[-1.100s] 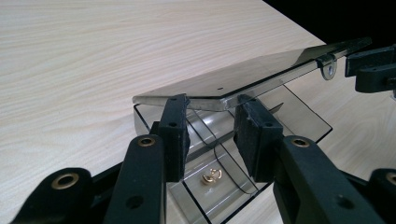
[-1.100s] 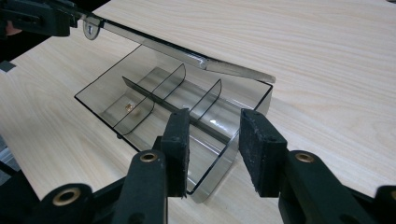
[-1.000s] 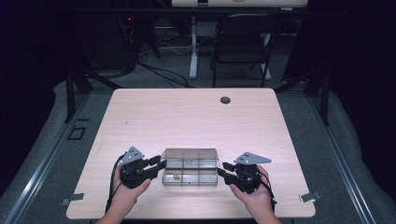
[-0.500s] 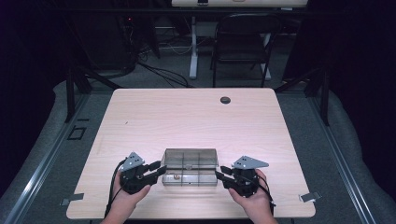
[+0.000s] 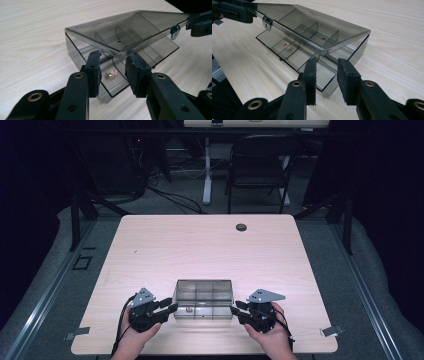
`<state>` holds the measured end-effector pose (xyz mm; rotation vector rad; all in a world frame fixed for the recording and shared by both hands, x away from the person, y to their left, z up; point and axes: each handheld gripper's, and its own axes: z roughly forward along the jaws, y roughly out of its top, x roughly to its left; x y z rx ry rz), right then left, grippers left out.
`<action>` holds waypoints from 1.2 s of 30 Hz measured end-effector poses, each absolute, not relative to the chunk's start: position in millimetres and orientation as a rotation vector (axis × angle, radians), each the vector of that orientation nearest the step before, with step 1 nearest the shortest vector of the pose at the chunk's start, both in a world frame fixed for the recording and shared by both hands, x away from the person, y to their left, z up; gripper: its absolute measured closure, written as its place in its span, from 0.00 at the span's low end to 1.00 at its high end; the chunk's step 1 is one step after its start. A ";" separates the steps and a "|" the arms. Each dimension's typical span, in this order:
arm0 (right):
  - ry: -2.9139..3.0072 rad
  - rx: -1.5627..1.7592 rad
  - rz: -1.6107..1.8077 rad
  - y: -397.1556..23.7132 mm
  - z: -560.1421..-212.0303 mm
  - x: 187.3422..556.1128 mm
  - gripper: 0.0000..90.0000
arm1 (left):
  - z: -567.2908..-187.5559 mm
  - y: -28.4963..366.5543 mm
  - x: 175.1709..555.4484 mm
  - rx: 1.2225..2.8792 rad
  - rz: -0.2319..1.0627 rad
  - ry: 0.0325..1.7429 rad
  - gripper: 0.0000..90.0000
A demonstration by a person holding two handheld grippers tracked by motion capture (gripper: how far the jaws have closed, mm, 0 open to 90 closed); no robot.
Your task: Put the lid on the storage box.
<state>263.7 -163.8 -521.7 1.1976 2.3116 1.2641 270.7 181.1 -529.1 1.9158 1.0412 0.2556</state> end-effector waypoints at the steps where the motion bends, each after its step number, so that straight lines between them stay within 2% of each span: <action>1: 2.312 1.198 1.264 -163.8 -521.7 263.7 0.75 | -530.1 181.7 270.1 1.920 0.255 1.039 0.72; 2: 2.323 1.186 1.259 -163.0 -521.6 262.5 0.69 | -531.0 182.7 269.1 1.925 0.254 1.047 0.72; 5: 2.333 1.187 1.249 -161.2 -523.0 260.6 0.67 | -533.3 183.2 268.1 1.932 0.248 1.051 0.71; 16: 2.358 1.192 1.221 -159.4 -528.1 257.9 0.62 | -540.1 178.6 266.8 1.976 0.243 1.044 0.70; 36: 2.368 1.205 1.198 -159.6 -535.9 262.8 0.61 | -550.6 175.2 267.7 2.039 0.193 1.051 0.67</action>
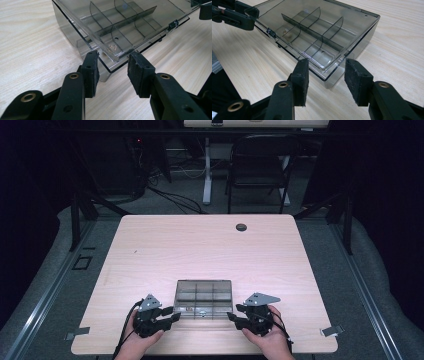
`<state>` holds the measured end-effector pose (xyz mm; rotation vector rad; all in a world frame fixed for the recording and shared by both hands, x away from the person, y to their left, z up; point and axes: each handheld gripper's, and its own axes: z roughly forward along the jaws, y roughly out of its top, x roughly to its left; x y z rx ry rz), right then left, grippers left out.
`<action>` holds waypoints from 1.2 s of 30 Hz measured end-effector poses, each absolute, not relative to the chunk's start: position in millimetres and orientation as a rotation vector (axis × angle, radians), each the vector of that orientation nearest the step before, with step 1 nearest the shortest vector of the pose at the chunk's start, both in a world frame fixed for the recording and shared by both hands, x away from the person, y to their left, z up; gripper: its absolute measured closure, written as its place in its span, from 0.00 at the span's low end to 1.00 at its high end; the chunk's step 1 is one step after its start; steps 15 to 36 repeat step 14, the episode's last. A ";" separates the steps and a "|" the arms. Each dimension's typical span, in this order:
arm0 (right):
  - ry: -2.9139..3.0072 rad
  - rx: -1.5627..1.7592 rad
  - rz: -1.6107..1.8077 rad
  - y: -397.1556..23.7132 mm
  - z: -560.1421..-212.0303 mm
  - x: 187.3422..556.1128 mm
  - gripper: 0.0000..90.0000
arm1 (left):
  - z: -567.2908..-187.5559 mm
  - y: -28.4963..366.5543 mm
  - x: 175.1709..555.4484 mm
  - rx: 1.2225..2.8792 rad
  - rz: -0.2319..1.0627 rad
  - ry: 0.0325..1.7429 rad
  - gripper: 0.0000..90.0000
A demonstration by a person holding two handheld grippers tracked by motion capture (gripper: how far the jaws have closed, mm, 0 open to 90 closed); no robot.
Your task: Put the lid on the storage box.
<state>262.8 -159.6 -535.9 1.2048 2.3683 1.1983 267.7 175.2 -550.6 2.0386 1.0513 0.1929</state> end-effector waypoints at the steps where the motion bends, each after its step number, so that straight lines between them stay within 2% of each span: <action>1: 2.370 1.204 1.196 -159.5 -536.0 262.9 0.61 | -550.9 175.0 267.8 2.036 0.189 1.055 0.67; 5: 2.364 1.208 1.206 -159.3 -536.1 263.1 0.59 | -551.9 174.0 267.7 2.046 0.174 1.054 0.64; 12: 2.347 1.226 1.243 -161.4 -533.7 263.1 0.57 | -550.3 173.1 267.1 2.028 0.172 1.060 0.50; 36: 2.335 1.227 1.253 -161.5 -533.8 263.1 0.57 | -550.0 173.8 267.6 2.022 0.167 1.060 0.50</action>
